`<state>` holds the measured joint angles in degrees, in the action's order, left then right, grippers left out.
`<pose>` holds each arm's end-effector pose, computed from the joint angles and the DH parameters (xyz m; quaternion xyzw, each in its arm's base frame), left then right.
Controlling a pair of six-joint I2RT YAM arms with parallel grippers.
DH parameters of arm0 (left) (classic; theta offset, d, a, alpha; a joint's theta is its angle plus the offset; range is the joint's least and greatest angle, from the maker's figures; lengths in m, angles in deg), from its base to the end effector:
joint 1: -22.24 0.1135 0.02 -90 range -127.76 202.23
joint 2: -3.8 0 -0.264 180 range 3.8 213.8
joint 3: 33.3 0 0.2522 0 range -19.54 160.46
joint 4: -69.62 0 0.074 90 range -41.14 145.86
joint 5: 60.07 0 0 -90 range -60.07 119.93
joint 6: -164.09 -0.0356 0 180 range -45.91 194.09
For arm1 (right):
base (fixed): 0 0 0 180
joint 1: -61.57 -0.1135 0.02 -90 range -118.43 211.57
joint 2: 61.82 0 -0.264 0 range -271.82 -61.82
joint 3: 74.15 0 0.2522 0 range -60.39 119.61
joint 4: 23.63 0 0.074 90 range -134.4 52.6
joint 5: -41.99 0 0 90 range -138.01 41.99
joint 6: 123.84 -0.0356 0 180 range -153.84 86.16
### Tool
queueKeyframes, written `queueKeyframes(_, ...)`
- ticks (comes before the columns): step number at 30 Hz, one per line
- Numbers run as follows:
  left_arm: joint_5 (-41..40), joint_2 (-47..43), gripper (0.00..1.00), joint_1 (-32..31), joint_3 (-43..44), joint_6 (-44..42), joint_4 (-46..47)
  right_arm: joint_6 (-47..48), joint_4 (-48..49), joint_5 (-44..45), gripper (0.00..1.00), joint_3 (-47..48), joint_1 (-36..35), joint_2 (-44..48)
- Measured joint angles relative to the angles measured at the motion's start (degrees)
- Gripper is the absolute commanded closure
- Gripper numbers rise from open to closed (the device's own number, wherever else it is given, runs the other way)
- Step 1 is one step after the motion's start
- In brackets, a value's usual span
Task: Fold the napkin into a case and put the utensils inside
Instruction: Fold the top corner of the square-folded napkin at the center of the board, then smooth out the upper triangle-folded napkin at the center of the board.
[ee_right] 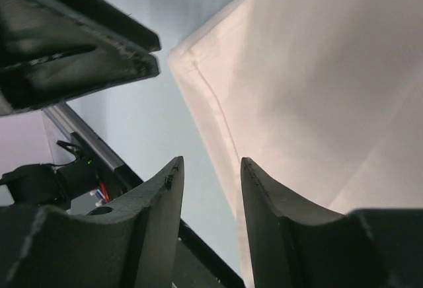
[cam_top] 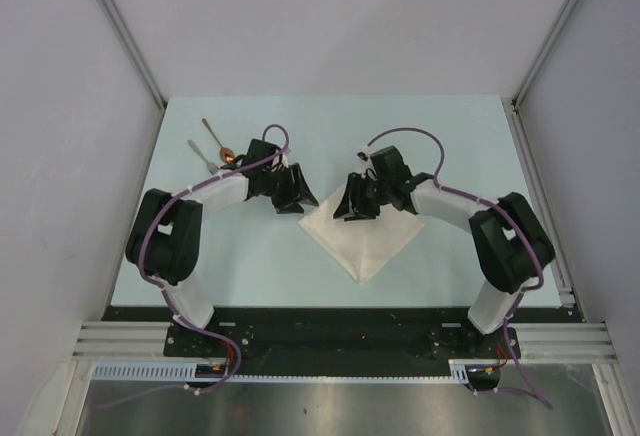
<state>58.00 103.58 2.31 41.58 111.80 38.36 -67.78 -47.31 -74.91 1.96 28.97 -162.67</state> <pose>0.3255 -0.1358 0.1799 -0.0737 0.9279 -0.3394 0.1355 0.3021 0.2123 0.1881 -0.0719 0.9101 0.3712 0.1693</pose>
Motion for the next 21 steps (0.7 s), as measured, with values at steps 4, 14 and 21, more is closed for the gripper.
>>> queueKeyframes(4,-2.27,0.35,0.43,-2.01,1.40,-0.96,-1.42,-0.72,1.99,-0.70,0.57,-5.22,1.36,6.86)
queueKeyframes(14,-10.25,3.65,0.50,-5.09,6.60,-4.79,-7.80,-3.61,6.14,-2.27,0.68,-13.20,-1.18,7.56)
queueKeyframes(21,-11.04,6.12,0.58,-5.66,7.69,-5.27,-8.79,-4.28,8.41,-2.32,0.69,-15.32,-1.20,7.56)
